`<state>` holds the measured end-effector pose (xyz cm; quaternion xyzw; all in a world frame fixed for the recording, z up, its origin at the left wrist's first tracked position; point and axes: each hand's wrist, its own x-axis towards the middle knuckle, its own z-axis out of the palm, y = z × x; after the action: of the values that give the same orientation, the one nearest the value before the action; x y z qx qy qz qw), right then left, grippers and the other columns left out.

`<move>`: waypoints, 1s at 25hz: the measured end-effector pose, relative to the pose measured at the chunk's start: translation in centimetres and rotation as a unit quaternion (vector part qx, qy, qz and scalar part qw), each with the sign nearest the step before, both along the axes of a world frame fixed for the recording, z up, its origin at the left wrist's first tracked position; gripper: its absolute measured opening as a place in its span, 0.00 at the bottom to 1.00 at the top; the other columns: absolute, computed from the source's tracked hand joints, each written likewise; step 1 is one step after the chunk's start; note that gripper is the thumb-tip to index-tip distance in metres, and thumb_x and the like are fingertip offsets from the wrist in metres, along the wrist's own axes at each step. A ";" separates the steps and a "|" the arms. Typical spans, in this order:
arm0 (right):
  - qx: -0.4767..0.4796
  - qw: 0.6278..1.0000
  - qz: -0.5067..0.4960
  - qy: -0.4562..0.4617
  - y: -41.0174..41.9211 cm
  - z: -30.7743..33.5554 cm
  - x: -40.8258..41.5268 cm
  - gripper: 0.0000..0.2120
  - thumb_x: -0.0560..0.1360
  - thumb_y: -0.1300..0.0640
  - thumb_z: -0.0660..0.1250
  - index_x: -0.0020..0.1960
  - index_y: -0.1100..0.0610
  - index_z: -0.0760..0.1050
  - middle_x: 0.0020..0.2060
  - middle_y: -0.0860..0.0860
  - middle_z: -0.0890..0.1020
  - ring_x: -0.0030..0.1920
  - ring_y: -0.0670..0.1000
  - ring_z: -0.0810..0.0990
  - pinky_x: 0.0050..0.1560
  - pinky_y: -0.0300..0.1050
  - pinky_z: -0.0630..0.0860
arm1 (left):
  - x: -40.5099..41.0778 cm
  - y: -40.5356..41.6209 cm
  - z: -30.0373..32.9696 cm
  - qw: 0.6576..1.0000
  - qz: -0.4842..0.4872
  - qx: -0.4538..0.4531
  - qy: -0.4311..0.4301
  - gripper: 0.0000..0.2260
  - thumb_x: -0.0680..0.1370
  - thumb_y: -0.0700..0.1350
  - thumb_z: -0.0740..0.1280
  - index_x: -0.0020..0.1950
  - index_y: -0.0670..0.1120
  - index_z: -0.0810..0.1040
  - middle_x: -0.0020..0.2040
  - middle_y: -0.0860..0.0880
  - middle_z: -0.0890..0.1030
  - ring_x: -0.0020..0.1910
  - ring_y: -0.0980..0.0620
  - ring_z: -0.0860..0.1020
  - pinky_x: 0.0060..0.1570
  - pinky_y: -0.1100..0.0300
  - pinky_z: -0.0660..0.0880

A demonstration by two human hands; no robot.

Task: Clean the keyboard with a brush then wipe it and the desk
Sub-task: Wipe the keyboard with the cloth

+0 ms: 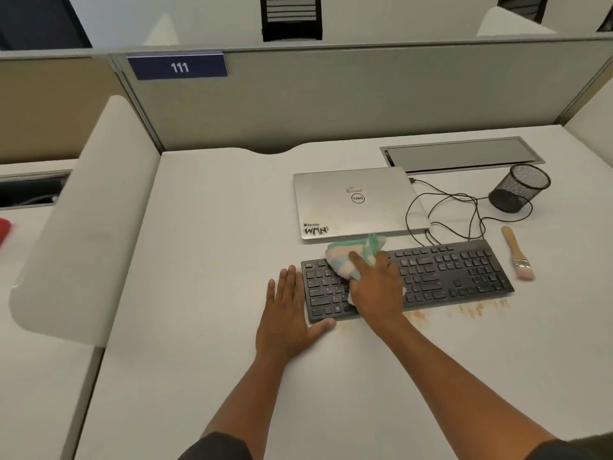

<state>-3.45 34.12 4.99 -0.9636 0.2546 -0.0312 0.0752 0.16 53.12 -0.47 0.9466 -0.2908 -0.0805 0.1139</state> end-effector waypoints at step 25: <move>-0.058 0.966 0.232 -0.095 1.7 -2.0 -3.1 0.13 0.68 0.54 0.72 0.51 0.45 0.75 0.68 0.55 0.73 0.45 0.57 0.75 0.41 0.50 0.73 | -0.2 -0.3 -0.9 0.999 0.012 0.002 -0.031 0.54 0.72 0.80 0.49 0.83 0.42 0.40 0.83 0.46 0.41 0.81 0.51 0.36 0.79 0.50 0.36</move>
<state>-6.53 35.84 2.95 -0.9916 0.0135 -0.1193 0.0488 -0.05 52.85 -1.40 0.9522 -0.2830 -0.0499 0.1040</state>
